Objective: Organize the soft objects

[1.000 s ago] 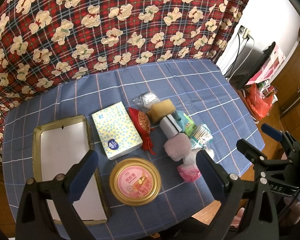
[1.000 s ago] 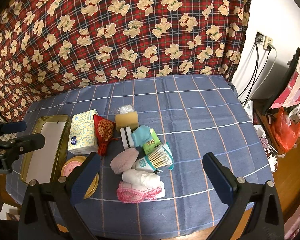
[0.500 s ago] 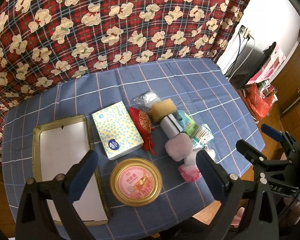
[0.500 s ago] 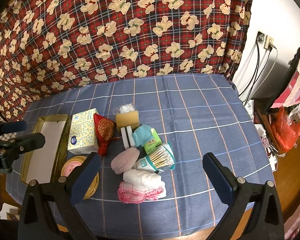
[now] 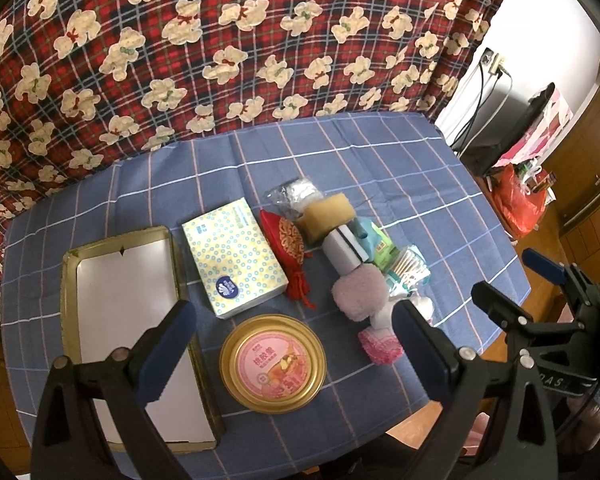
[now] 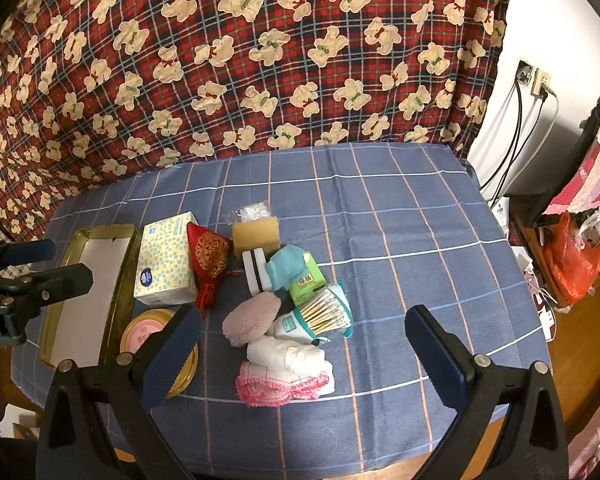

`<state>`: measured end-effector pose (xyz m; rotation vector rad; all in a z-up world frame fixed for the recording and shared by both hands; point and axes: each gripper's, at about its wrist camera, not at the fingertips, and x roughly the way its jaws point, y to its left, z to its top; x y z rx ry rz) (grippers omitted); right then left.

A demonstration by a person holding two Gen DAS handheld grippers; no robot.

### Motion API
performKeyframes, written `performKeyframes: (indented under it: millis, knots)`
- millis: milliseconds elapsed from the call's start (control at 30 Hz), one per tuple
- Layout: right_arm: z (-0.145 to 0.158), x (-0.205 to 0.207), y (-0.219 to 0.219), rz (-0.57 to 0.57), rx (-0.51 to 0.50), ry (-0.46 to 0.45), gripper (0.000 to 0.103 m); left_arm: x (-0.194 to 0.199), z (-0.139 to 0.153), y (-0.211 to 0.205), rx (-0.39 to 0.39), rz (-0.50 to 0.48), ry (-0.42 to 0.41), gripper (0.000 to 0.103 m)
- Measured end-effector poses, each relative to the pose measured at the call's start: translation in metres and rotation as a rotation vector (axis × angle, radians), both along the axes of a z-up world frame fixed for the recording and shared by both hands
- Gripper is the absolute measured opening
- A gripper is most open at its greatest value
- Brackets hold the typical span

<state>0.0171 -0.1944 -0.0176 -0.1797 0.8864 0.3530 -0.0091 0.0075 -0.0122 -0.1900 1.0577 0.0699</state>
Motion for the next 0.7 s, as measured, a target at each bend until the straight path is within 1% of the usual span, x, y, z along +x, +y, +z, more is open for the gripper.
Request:
performKeyframes:
  millis: [100,167,267,300,700]
  knots:
    - [-0.002,-0.001,-0.002,0.0,-0.003,0.004,0.102,0.0,-0.002,-0.003,-0.001,-0.002,0.006,0.1]
    - [-0.005,-0.004,-0.002,0.0,-0.006,0.006,0.102,0.01,-0.005,-0.004,-0.002,-0.005,0.013,0.1]
    - [-0.006,-0.005,-0.002,-0.002,-0.008,0.013,0.103,0.009,-0.007,-0.007,-0.005,-0.006,0.022,0.1]
    - [-0.007,0.005,0.004,-0.002,-0.008,0.019,0.103,0.009,-0.008,-0.007,-0.007,-0.006,0.026,0.1]
    - [-0.02,0.002,-0.009,-0.013,-0.022,0.082,0.102,0.013,-0.025,-0.01,-0.025,-0.002,0.094,0.1]
